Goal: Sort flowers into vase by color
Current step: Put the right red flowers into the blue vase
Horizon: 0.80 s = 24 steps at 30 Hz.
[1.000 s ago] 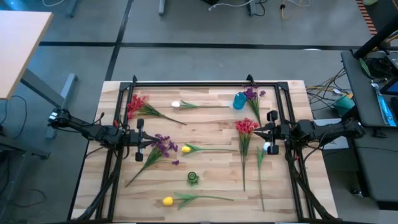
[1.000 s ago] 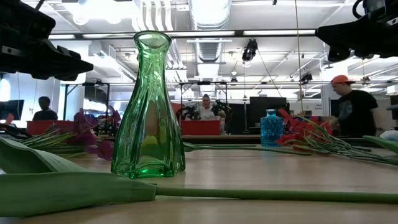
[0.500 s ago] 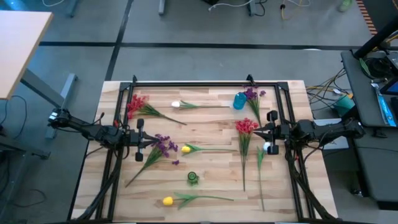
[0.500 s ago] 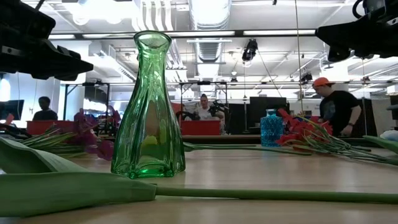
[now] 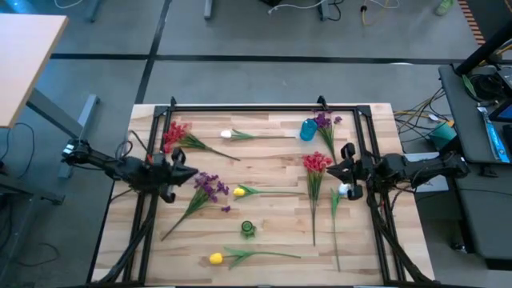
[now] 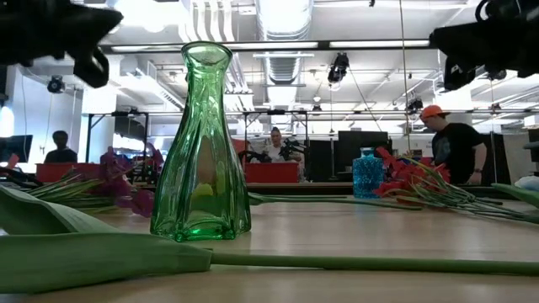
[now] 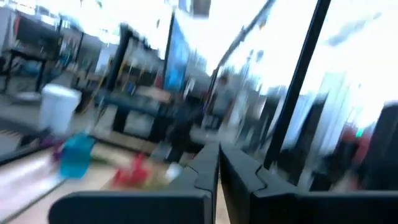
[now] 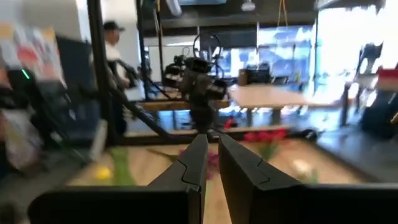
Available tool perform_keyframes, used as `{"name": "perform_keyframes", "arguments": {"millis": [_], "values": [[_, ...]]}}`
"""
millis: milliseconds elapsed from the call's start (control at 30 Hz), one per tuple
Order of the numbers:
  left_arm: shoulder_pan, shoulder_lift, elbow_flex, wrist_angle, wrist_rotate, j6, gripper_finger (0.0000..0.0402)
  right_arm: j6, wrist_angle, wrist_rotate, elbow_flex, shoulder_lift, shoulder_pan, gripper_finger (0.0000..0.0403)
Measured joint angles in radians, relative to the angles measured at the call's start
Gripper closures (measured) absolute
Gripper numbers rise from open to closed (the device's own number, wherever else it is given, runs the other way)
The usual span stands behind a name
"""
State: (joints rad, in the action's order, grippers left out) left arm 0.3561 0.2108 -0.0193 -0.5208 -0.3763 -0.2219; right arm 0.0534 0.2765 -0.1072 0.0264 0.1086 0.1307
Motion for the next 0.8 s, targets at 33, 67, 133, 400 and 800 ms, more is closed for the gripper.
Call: {"name": "perform_keyframes", "arguments": {"millis": [33,67,133,400,800], "values": [[0.000,0.000,0.000,-0.048,0.001,-0.006,0.0402,0.043,-0.014,-0.007,0.021,0.004,0.000,0.0369],[0.000,0.000,0.000,-0.093,0.002,-0.005,0.0402,0.083,-0.039,-0.010,0.049,0.009,0.000,0.0369],[0.000,0.006,0.000,-0.185,0.030,0.023,0.0402,0.184,-0.107,-0.022,0.108,0.032,0.000,0.0369],[0.000,0.188,-0.029,-0.274,0.046,-0.142,0.0402,0.814,-0.754,-0.156,0.391,0.235,0.000,0.0369],[-0.001,0.534,-0.551,0.500,-0.160,-0.149,0.0402,1.049,-1.064,-0.049,0.629,0.555,0.000,0.0369]]}}
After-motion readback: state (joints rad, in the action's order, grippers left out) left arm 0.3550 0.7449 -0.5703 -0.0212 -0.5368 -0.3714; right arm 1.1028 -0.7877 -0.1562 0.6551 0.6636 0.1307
